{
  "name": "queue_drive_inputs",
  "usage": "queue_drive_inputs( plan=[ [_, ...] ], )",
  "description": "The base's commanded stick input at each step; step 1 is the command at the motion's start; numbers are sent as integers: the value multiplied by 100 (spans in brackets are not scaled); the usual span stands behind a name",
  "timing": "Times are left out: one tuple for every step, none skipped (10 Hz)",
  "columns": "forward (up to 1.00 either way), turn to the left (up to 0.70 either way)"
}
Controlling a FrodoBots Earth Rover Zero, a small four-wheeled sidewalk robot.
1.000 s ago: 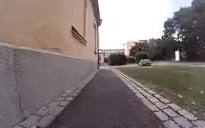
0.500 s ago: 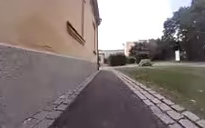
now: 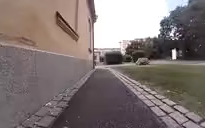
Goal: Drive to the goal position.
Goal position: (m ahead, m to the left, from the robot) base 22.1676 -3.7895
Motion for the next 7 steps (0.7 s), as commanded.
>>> queue_drive_inputs(
  plan=[
    [70,0],
    [70,0],
    [70,0],
    [70,0],
    [70,0],
    [70,0],
    [70,0]
  ],
)
